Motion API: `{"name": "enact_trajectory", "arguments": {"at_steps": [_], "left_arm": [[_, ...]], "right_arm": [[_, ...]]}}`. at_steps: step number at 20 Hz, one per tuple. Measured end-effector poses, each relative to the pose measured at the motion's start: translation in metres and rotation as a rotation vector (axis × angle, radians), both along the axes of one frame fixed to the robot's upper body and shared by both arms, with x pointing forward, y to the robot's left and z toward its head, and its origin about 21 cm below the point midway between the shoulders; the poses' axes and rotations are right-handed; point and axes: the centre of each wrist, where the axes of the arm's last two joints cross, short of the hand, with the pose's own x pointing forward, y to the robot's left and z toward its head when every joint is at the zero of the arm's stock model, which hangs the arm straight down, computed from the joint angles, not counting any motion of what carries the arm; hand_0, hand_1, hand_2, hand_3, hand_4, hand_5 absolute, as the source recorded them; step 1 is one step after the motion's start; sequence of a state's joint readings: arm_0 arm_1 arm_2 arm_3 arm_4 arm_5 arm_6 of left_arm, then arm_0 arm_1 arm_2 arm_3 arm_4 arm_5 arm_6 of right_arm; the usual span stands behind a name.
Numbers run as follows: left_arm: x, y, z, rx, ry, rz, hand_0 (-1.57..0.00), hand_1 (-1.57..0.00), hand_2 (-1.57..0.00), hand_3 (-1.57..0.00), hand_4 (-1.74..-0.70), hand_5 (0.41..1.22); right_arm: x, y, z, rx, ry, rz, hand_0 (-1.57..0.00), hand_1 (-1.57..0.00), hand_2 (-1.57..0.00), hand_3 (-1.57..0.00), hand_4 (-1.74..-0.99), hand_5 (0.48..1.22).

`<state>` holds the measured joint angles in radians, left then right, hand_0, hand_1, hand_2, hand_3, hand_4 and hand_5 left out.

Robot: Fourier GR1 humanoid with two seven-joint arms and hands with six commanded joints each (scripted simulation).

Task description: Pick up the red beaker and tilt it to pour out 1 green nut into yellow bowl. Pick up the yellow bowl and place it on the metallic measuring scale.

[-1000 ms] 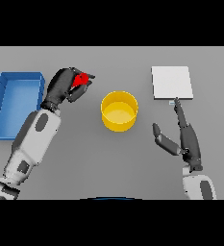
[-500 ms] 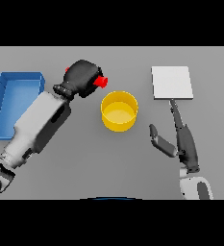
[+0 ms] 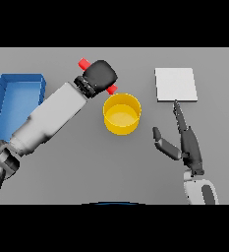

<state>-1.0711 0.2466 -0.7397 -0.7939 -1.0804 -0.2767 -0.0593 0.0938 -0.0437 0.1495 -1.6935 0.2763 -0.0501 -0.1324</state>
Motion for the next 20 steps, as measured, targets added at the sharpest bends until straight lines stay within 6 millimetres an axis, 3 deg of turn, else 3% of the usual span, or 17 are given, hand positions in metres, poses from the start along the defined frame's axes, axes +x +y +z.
{"name": "enact_trajectory", "arguments": {"at_steps": [6, 13, 20], "left_arm": [[0.003, -0.019, 0.004, 0.228, -0.102, -0.066, -1.57, -1.57, -1.57, -1.57, -1.73, 1.220], [-0.007, -0.033, -0.013, 0.342, -0.223, -0.148, -1.57, -1.57, -1.57, -1.57, -1.74, 1.221], [-0.010, -0.055, -0.001, 0.581, -0.290, -0.264, -1.57, -1.57, -1.57, -1.57, -1.73, 1.221]], "right_arm": [[-0.002, 0.000, -0.003, -0.011, 0.001, 0.006, 0.00, 0.00, 0.00, 0.00, -1.058, 0.696], [-0.003, 0.002, -0.003, 0.016, -0.001, -0.002, 0.00, 0.00, 0.00, 0.00, -1.065, 0.684], [0.001, 0.005, -0.003, -0.004, -0.018, -0.009, 0.00, 0.00, 0.00, 0.00, -1.061, 0.671]]}}
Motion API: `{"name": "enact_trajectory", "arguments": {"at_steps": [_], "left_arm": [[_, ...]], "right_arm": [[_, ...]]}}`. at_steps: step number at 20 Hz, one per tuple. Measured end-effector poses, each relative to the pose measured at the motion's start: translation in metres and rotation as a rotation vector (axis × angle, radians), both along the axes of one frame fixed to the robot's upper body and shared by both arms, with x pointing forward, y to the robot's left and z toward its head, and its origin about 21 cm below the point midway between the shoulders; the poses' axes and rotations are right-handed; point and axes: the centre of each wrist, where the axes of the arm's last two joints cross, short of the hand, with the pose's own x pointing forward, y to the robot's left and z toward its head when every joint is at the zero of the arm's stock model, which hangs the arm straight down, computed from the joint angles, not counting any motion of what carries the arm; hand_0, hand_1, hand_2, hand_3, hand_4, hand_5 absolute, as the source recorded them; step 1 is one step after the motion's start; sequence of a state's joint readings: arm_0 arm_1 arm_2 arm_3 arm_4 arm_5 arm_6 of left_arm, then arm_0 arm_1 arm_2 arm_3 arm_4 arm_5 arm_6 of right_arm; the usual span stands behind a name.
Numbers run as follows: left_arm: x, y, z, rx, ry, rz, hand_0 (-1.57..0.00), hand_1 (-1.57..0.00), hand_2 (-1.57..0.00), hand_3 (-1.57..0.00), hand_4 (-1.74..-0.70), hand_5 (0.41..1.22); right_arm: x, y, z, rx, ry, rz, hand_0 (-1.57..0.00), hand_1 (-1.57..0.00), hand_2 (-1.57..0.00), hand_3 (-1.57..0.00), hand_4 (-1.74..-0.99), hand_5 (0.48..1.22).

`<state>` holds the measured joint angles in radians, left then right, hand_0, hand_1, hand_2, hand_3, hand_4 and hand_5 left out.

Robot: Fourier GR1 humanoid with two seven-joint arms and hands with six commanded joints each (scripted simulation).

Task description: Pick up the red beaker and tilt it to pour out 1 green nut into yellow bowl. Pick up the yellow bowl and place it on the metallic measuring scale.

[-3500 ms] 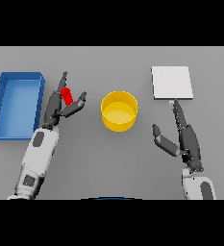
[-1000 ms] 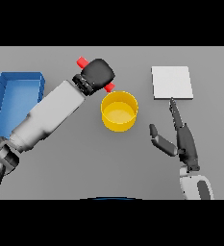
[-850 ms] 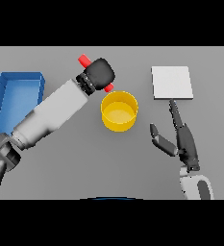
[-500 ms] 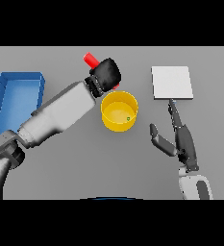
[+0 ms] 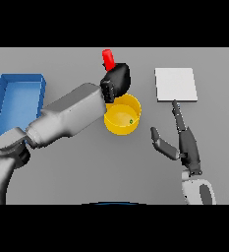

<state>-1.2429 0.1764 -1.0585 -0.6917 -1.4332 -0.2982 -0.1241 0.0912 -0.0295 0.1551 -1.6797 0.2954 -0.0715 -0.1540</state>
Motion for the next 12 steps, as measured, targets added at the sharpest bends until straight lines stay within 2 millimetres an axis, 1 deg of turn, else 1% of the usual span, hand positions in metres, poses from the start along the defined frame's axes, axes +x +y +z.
{"name": "enact_trajectory", "arguments": {"at_steps": [2, 3, 5, 6, 7, 8, 9, 10, 11, 12], "left_arm": [[-0.001, -0.011, -0.003, 0.053, -0.029, -0.016, -1.57, -1.57, -1.57, -1.57, -1.73, 1.221], [-0.001, -0.014, -0.002, 0.079, -0.036, -0.022, -1.57, -1.57, -1.57, -1.57, -1.73, 1.221], [-0.001, -0.019, 0.006, 0.102, -0.051, -0.029, -1.57, -1.57, -1.57, -1.57, -1.73, 1.221], [0.002, -0.020, 0.013, 0.111, -0.039, -0.027, -1.57, -1.57, -1.57, -1.57, -1.73, 1.221], [0.005, -0.021, 0.022, 0.088, -0.052, -0.053, -1.57, -1.57, -1.57, -1.57, -1.73, 1.221], [0.009, -0.018, 0.029, 0.058, -0.048, -0.047, -1.57, -1.57, -1.57, -1.57, -1.73, 1.221], [0.014, -0.018, 0.044, 0.035, -0.062, -0.030, -1.57, -1.57, -1.57, -1.57, -1.73, 1.221], [0.022, -0.013, 0.059, 0.032, -0.094, -0.009, -1.57, -1.57, -1.57, -1.57, -1.73, 1.221], [0.026, -0.013, 0.073, -0.003, -0.104, 0.003, -1.57, -1.57, -1.57, -1.57, -1.73, 1.221], [0.031, -0.008, 0.084, -0.039, -0.098, 0.027, -1.57, -1.57, -1.57, -1.26, -1.73, 1.221]], "right_arm": [[0.003, 0.000, -0.001, -0.016, 0.008, -0.013, 0.00, 0.00, 0.00, 0.00, -1.051, 0.677], [0.000, 0.001, -0.001, -0.005, -0.008, -0.003, 0.00, 0.00, 0.00, 0.00, -1.047, 0.681], [-0.002, 0.001, -0.001, -0.011, -0.006, -0.010, 0.00, 0.00, 0.00, 0.00, -1.035, 0.685], [-0.002, 0.000, -0.002, -0.009, -0.002, -0.008, 0.00, 0.00, 0.00, 0.00, -1.027, 0.686], [-0.001, 0.003, -0.002, -0.018, 0.001, -0.006, 0.00, 0.00, 0.00, 0.00, -1.035, 0.684], [-0.001, 0.001, -0.001, -0.015, 0.000, -0.008, 0.00, 0.00, 0.00, 0.00, -1.035, 0.685], [-0.001, 0.001, -0.003, -0.010, 0.002, -0.003, 0.00, 0.00, 0.00, 0.00, -1.030, 0.683], [-0.002, 0.003, -0.002, -0.023, -0.011, -0.004, 0.00, 0.00, 0.00, 0.00, -1.030, 0.682], [0.000, 0.003, 0.001, -0.033, -0.012, -0.008, 0.00, 0.00, 0.00, 0.00, -1.023, 0.682], [0.001, -0.001, 0.001, -0.039, -0.010, -0.015, 0.00, 0.00, 0.00, 0.00, -1.024, 0.681]]}}
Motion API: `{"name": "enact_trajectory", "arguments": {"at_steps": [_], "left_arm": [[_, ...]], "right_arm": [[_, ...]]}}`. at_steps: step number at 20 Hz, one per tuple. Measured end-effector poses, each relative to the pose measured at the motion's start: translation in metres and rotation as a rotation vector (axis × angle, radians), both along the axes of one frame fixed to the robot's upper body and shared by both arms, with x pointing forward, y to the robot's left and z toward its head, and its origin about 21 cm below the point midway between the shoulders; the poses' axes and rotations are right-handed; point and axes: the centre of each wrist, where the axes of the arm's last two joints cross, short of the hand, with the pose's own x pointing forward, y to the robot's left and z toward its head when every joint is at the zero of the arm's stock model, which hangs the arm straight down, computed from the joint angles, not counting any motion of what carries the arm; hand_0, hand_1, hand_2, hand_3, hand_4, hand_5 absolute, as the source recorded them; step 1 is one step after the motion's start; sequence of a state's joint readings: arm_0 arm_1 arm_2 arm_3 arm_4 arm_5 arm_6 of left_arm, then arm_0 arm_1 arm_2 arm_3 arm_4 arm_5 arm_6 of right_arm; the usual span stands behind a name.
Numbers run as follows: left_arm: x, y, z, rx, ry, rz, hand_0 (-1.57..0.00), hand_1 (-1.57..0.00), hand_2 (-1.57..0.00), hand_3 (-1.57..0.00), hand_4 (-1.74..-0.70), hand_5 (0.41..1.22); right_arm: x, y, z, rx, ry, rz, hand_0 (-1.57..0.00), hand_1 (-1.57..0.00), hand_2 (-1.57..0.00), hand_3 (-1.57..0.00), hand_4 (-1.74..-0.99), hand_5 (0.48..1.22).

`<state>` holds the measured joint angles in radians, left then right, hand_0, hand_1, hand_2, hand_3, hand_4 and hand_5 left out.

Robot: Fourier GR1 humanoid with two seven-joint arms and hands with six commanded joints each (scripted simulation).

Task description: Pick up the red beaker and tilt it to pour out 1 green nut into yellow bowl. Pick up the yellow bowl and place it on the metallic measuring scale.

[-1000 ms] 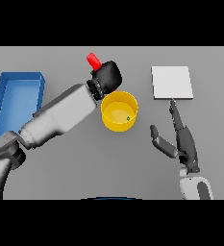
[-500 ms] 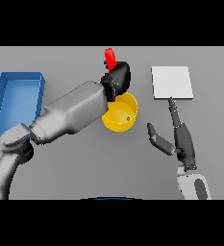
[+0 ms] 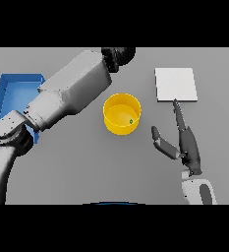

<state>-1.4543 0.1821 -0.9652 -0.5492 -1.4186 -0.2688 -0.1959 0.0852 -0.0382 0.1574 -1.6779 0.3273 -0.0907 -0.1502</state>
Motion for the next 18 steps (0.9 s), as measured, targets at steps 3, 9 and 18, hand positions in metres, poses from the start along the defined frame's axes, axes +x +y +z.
{"name": "enact_trajectory", "arguments": {"at_steps": [3, 9, 18], "left_arm": [[0.018, 0.024, 0.040, -0.160, -0.014, 0.082, -1.57, -1.57, -1.57, -1.22, -1.73, 1.221], [0.046, 0.099, 0.103, -0.672, 0.017, 0.396, -1.57, -1.57, -1.57, -1.44, -1.74, 1.221], [0.049, 0.268, 0.060, -1.396, -0.084, 0.840, -1.57, -1.57, -1.57, -1.43, -1.74, 1.221]], "right_arm": [[-0.001, 0.004, 0.000, 0.008, 0.008, 0.004, 0.00, 0.00, 0.00, 0.00, -1.009, 0.676], [0.004, 0.003, -0.001, 0.021, 0.006, -0.003, 0.00, 0.00, 0.00, 0.00, -1.004, 0.668], [0.010, 0.005, 0.003, 0.050, 0.009, 0.020, 0.00, 0.00, 0.00, 0.00, -1.050, 0.653]]}}
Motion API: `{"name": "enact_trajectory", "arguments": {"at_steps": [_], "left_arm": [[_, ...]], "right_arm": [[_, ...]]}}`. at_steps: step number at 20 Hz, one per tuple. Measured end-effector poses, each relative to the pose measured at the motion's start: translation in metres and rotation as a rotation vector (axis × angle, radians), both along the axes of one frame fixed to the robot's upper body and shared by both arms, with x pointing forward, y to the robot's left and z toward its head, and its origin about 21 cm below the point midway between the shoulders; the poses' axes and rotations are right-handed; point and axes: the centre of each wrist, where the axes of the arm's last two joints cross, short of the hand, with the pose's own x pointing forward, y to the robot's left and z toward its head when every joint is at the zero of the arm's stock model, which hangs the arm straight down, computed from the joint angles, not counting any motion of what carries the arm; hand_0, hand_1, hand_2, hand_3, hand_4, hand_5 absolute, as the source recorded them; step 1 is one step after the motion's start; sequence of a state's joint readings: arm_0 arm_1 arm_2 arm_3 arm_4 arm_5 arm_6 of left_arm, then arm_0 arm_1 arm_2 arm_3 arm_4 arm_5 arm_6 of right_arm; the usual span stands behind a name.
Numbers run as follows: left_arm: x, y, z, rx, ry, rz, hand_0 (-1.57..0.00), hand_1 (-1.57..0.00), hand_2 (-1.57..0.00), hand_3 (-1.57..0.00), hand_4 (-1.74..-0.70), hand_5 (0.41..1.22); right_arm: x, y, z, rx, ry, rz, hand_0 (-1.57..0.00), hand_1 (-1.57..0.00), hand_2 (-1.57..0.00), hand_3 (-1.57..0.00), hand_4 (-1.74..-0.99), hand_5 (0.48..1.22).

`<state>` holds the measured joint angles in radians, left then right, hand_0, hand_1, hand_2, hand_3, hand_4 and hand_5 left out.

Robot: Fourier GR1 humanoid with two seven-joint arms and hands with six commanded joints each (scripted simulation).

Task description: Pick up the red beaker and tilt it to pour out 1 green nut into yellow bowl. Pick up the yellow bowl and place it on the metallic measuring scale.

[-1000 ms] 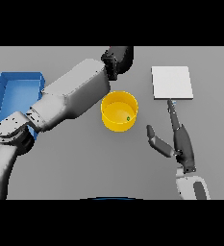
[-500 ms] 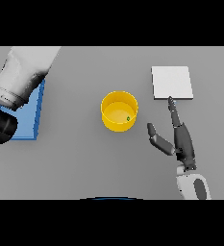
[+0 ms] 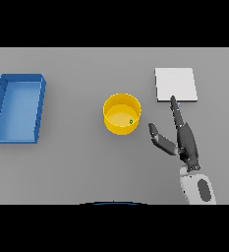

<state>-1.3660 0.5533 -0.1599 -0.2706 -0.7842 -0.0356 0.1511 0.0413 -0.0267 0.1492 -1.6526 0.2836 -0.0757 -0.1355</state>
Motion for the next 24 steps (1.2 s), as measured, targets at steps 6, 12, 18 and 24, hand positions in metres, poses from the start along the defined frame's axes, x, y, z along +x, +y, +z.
{"name": "enact_trajectory", "arguments": {"at_steps": [6, 12, 18, 24], "left_arm": [[-0.022, 0.052, -0.068, -0.363, -0.013, 0.217, -1.57, -1.57, -1.57, -1.47, -1.74, 1.221], [-0.056, 0.058, -0.110, -0.533, -0.026, 0.312, -1.57, -1.57, -1.57, -1.44, -1.74, 1.221], [-0.092, 0.051, -0.149, -0.632, -0.061, 0.333, -1.57, -1.57, -1.57, -1.51, -1.74, 1.221], [-0.115, 0.039, -0.164, -0.694, -0.035, 0.379, -1.57, -1.57, -1.57, -1.56, -1.74, 1.046]], "right_arm": [[-0.006, 0.003, -0.003, -0.039, 0.000, -0.007, 0.00, 0.00, 0.00, 0.00, -1.052, 0.648], [-0.006, -0.001, -0.003, -0.057, 0.020, -0.008, 0.00, 0.00, 0.00, 0.00, -1.020, 0.645], [-0.011, -0.005, -0.008, -0.044, 0.013, 0.012, 0.00, 0.00, 0.00, 0.00, -1.004, 0.648], [-0.011, -0.004, -0.007, -0.040, -0.008, 0.006, 0.00, 0.00, 0.00, 0.00, -1.013, 0.644]]}}
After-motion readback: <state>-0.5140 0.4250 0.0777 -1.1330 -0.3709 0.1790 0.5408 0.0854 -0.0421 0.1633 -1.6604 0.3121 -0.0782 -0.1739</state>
